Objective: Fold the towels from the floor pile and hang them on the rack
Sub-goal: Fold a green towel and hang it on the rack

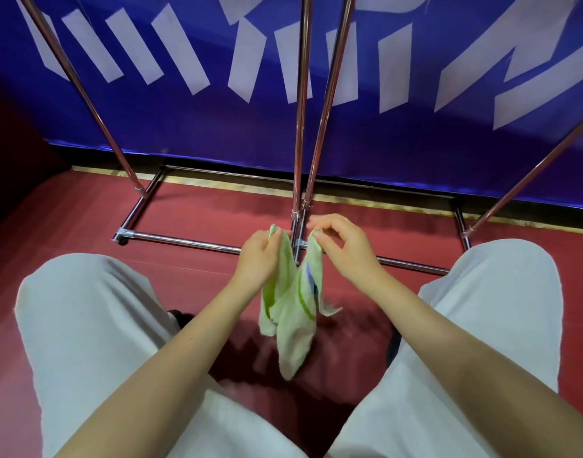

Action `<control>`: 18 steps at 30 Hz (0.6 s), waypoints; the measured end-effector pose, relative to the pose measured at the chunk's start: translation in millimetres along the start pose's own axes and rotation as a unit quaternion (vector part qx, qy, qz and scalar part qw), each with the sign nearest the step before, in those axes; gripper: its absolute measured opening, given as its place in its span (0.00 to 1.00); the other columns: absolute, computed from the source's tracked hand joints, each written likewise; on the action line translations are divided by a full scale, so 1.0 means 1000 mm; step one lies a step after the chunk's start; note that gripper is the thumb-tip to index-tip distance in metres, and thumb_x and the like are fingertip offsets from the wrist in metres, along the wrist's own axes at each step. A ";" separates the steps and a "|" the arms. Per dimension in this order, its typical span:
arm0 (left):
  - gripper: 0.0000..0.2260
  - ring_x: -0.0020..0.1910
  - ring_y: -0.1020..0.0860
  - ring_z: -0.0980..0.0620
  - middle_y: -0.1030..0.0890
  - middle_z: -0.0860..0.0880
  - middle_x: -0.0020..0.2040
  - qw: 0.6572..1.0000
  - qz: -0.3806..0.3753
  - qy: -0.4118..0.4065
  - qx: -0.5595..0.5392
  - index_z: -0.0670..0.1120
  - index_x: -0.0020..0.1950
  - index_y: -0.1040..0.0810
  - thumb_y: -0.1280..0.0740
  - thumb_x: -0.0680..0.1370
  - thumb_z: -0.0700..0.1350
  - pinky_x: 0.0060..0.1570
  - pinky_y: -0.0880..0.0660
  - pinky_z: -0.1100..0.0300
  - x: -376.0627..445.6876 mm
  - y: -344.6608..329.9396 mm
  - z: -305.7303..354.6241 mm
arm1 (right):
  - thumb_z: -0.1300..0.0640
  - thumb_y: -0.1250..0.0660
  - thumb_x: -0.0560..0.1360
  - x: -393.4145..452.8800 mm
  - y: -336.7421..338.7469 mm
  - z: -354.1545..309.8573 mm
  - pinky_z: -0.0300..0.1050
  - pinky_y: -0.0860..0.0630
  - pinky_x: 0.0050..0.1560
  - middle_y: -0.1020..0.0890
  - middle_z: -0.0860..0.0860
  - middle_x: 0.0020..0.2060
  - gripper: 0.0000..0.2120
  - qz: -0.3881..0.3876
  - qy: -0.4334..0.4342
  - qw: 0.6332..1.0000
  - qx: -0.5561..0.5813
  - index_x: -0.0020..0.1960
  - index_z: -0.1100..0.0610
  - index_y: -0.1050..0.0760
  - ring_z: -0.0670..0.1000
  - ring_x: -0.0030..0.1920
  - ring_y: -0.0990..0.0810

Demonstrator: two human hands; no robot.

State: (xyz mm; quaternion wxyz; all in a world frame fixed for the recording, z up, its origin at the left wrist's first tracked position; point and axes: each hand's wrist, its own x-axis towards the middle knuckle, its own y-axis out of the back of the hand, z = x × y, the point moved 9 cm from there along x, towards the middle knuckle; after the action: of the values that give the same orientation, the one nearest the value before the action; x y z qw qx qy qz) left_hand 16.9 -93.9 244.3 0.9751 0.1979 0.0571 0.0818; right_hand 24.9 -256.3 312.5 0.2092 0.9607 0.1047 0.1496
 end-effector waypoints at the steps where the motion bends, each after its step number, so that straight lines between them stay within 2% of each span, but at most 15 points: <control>1: 0.18 0.42 0.24 0.50 0.19 0.45 0.42 1.000 -0.003 0.015 -0.019 0.45 0.46 0.18 0.43 0.80 0.54 0.48 0.27 0.56 0.002 0.003 -0.003 | 0.65 0.36 0.76 -0.001 0.000 0.004 0.31 0.30 0.42 0.23 0.45 0.37 0.06 -0.004 -0.035 0.999 0.028 0.42 0.58 0.25 0.37 0.39 0.25; 3: 0.16 0.37 0.27 0.52 0.23 0.46 0.38 0.996 0.007 0.057 -0.071 0.48 0.42 0.20 0.40 0.78 0.58 0.40 0.30 0.58 0.001 0.010 -0.009 | 0.67 0.37 0.77 -0.002 -0.002 0.009 0.29 0.33 0.37 0.26 0.46 0.32 0.08 -0.011 -0.076 0.994 0.072 0.41 0.58 0.27 0.36 0.32 0.28; 5: 0.14 0.35 0.29 0.51 0.26 0.45 0.35 0.986 0.031 0.101 -0.128 0.44 0.40 0.22 0.37 0.79 0.52 0.35 0.31 0.60 -0.004 0.014 -0.016 | 0.66 0.35 0.76 -0.002 -0.002 0.011 0.29 0.33 0.36 0.25 0.47 0.31 0.09 -0.008 -0.088 0.993 0.081 0.39 0.56 0.27 0.37 0.31 0.28; 7: 0.12 0.37 0.28 0.50 0.26 0.44 0.36 0.973 0.045 0.125 -0.188 0.42 0.41 0.23 0.35 0.79 0.48 0.38 0.31 0.59 -0.009 0.015 -0.020 | 0.63 0.32 0.75 -0.002 -0.002 0.012 0.33 0.33 0.36 0.25 0.47 0.31 0.11 -0.005 -0.086 0.995 0.056 0.37 0.52 0.28 0.39 0.32 0.29; 10: 0.11 0.39 0.24 0.48 0.21 0.43 0.39 0.956 0.042 0.143 -0.254 0.42 0.41 0.20 0.34 0.79 0.46 0.43 0.27 0.55 -0.013 0.012 -0.022 | 0.59 0.29 0.73 -0.002 -0.006 0.009 0.36 0.33 0.39 0.25 0.44 0.31 0.13 -0.014 -0.061 0.998 -0.012 0.35 0.49 0.30 0.41 0.34 0.29; 12: 0.11 0.35 0.22 0.51 0.19 0.47 0.36 0.951 0.026 0.146 -0.273 0.42 0.43 0.19 0.36 0.80 0.46 0.38 0.27 0.60 -0.016 0.008 -0.019 | 0.59 0.29 0.73 -0.001 -0.008 0.005 0.36 0.33 0.39 0.25 0.44 0.30 0.12 -0.013 -0.049 0.999 -0.019 0.35 0.51 0.30 0.41 0.34 0.29; 14: 0.12 0.32 0.23 0.54 0.18 0.49 0.34 0.944 0.004 0.146 -0.297 0.41 0.47 0.19 0.39 0.82 0.46 0.32 0.28 0.63 -0.019 0.001 -0.014 | 0.61 0.29 0.73 0.000 -0.010 0.004 0.33 0.33 0.38 0.25 0.44 0.31 0.12 -0.001 -0.058 0.998 0.018 0.35 0.51 0.29 0.39 0.33 0.29; 18: 0.14 0.40 0.21 0.51 0.17 0.45 0.44 0.936 -0.019 0.132 -0.327 0.42 0.53 0.19 0.44 0.83 0.44 0.38 0.26 0.62 -0.022 -0.008 -0.007 | 0.64 0.30 0.73 0.002 -0.017 0.003 0.31 0.30 0.38 0.23 0.46 0.30 0.11 0.011 -0.089 0.988 0.129 0.36 0.54 0.26 0.38 0.32 0.27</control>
State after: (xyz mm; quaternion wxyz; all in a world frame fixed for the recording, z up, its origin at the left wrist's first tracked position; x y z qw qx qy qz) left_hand -5.0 -102.8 236.4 0.9711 -0.1457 0.1586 0.1031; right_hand 25.2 -242.0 302.6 0.0898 0.9902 0.0935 0.0511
